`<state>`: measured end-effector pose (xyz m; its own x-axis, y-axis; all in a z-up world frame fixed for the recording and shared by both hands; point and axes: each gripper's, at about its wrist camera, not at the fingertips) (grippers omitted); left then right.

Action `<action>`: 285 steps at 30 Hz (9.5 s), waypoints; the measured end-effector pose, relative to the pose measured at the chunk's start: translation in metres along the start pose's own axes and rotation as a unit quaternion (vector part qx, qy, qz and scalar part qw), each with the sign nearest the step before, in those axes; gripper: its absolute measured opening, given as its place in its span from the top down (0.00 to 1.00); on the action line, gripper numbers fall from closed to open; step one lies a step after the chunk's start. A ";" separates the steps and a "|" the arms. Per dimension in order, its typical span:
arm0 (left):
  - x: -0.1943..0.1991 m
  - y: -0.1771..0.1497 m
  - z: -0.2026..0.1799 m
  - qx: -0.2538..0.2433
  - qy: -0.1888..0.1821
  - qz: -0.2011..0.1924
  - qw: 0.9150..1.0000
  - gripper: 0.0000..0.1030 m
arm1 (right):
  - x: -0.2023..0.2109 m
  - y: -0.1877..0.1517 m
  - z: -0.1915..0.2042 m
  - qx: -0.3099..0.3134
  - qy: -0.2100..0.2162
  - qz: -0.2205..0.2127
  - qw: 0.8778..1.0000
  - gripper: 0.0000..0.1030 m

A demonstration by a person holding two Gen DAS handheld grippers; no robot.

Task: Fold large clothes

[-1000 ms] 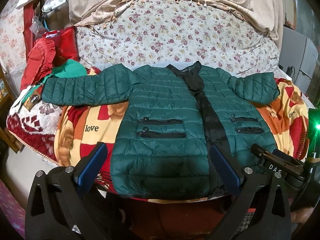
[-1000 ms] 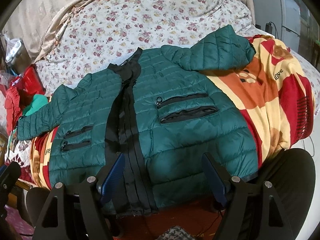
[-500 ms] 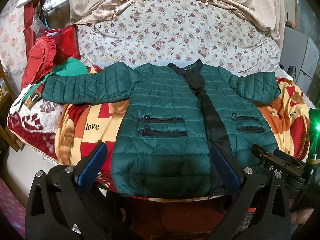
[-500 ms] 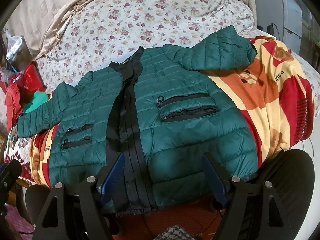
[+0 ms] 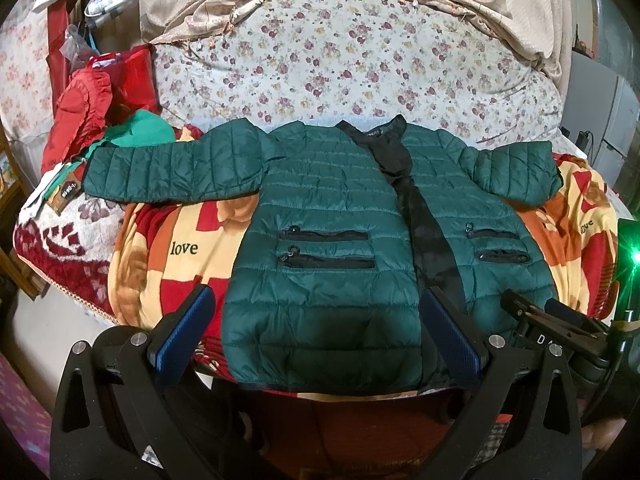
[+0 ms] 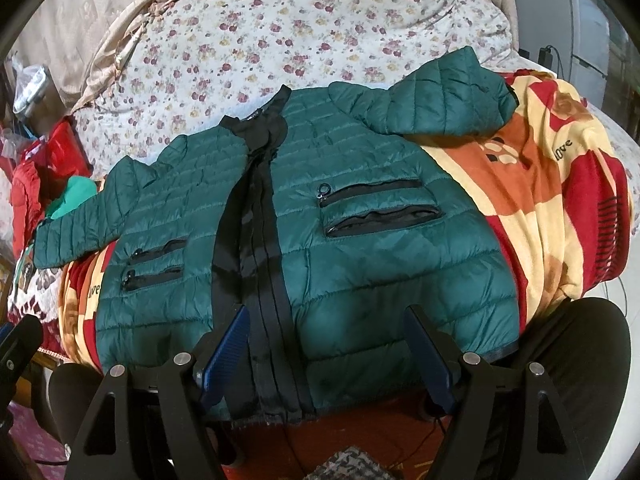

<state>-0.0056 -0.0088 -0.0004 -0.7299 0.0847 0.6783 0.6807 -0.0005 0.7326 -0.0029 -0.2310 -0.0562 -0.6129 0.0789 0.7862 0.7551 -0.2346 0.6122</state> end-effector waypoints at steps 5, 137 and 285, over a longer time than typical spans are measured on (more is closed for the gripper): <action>-0.007 0.002 0.004 0.009 0.005 0.006 1.000 0.00 | -0.004 0.000 0.001 0.001 0.002 0.006 1.000 0.26; -0.208 0.103 0.163 0.206 -0.074 0.033 0.975 0.20 | -0.182 0.235 0.053 0.018 0.074 0.063 0.995 0.90; -0.219 0.093 0.143 0.120 0.032 0.024 0.992 0.03 | -0.197 0.202 0.091 0.076 0.116 0.055 0.989 0.64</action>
<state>0.2264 0.1154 -0.0891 -0.6939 0.0275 0.7195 0.7040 0.2356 0.6699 0.2914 -0.2057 -0.0799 -0.5491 -0.1673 0.8189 0.8354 -0.0807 0.5437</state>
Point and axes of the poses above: each gripper's, at about its wrist camera, not at the fingertips, and x roughly against the way its jaws point, z to its left, y to its top, and after that the axes turned 3 degrees about x, right-handed
